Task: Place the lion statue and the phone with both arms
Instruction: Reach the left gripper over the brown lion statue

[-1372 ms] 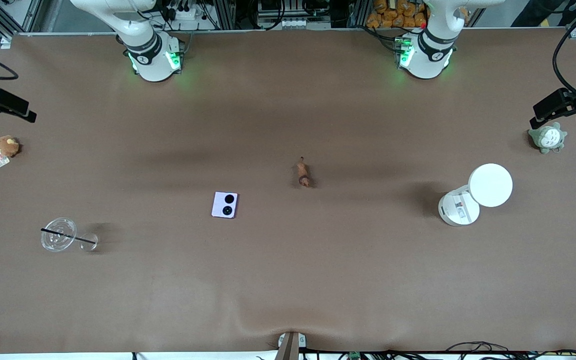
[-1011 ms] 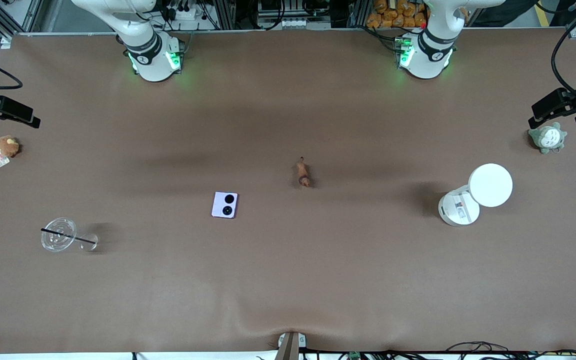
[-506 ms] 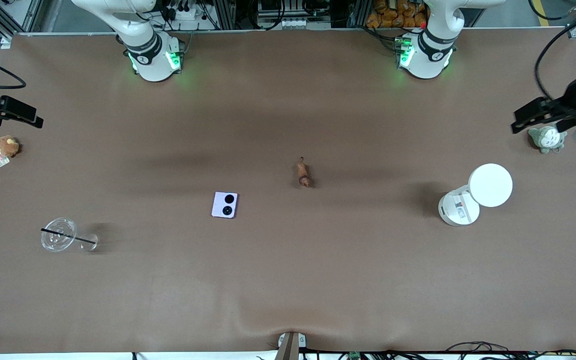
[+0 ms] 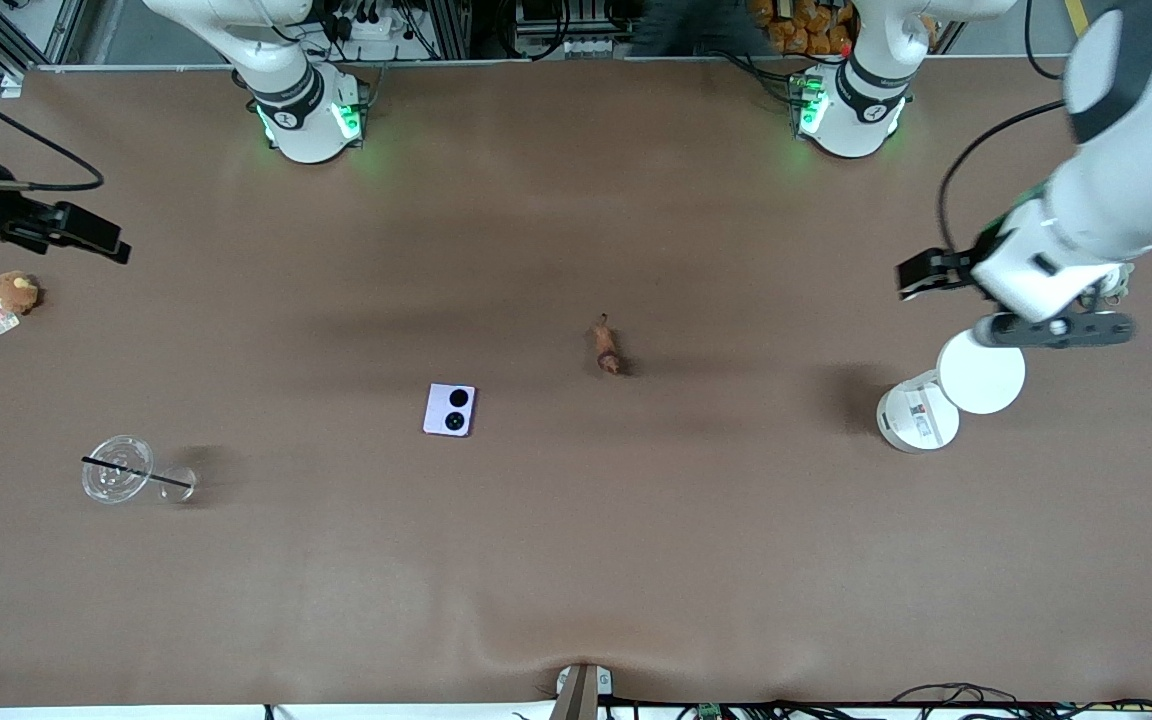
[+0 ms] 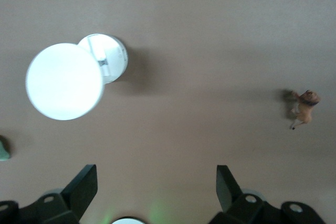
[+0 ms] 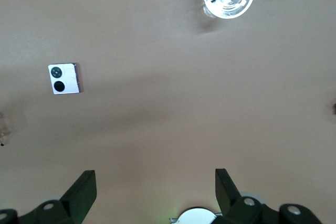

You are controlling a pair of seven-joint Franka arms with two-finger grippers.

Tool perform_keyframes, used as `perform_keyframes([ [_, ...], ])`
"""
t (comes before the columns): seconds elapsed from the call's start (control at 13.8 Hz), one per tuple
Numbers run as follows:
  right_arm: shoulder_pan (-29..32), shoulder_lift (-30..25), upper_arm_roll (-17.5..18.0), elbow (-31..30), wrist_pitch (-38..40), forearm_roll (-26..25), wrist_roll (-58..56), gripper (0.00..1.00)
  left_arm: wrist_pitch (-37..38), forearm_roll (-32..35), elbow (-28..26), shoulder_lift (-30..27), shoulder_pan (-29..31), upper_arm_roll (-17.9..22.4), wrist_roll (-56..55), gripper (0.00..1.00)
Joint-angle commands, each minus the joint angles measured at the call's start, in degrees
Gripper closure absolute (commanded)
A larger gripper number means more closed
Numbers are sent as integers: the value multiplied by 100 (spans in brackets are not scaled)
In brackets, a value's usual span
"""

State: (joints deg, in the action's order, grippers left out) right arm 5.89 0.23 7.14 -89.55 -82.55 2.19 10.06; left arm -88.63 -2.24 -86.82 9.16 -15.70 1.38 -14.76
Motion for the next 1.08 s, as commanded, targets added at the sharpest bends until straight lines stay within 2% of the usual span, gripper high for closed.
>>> perform_keyframes([
  [0.0,518,21,638,16,-51,-17,241,0,-110,-66,569,620,-389,37,-552,0],
  [0.36,571,100,929,-1,-130,-17,856,0,-1138,-197,623,1245,-1040,20,-1669,0],
  [0.58,869,161,1271,-1,-156,-17,866,0,-1577,-321,640,1631,-1453,-6,-1985,0],
  [0.79,897,196,1351,-1,-226,-26,1040,0,-1921,-321,693,2071,-1831,-24,-2294,0],
  [1.01,1046,214,1650,-27,-384,-78,1252,0,-2507,-294,649,2423,-2148,-59,-2312,0],
])
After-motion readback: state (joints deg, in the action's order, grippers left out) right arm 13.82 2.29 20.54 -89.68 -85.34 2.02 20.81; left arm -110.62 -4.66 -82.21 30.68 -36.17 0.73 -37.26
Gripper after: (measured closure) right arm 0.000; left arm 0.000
